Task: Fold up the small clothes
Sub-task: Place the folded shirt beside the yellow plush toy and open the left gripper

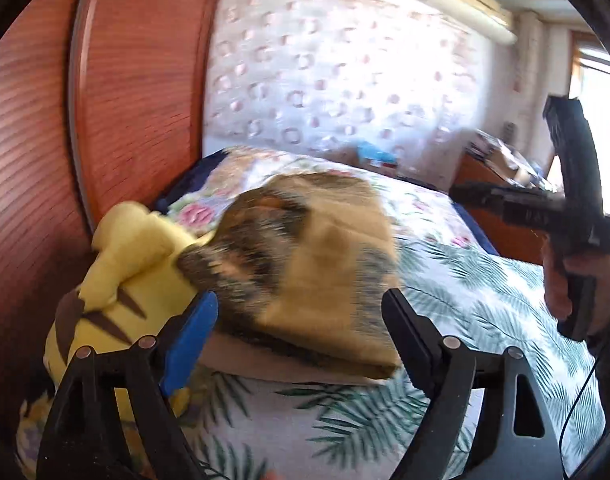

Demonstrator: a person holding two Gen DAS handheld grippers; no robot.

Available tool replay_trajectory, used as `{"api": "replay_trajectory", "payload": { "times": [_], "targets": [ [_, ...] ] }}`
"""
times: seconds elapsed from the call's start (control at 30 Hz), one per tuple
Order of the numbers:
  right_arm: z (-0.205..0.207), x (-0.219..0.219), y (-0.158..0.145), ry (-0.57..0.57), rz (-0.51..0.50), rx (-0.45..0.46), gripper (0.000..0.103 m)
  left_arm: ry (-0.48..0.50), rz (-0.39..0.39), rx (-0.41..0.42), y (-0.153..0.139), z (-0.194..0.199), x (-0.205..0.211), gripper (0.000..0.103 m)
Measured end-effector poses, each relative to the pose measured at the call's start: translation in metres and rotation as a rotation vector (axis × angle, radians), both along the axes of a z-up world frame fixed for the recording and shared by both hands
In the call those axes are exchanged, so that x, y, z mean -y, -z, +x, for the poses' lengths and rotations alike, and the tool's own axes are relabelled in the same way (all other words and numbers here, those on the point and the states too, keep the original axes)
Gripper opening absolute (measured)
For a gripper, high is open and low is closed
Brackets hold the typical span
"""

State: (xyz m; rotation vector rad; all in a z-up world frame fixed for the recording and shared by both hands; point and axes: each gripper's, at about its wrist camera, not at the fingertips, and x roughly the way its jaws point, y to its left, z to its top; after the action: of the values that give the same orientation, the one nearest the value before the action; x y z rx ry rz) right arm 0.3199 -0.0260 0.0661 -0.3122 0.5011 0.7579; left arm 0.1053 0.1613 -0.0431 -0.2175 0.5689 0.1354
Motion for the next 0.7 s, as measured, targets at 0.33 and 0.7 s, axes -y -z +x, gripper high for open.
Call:
{"api": "replay_trajectory", "payload": {
  "times": [0.33,0.7],
  "targets": [
    [-0.098,0.071,0.006,0.145,0.075,0.008,0.057,0.123,0.071,0.056,-0.030,-0.009,0.067,0.085],
    [-0.201,0.131,-0.004,0.335,0.160,0.063,0.079,0.223,0.113,0.097,-0.062,-0.024,0.139,0.085]
  ]
}}
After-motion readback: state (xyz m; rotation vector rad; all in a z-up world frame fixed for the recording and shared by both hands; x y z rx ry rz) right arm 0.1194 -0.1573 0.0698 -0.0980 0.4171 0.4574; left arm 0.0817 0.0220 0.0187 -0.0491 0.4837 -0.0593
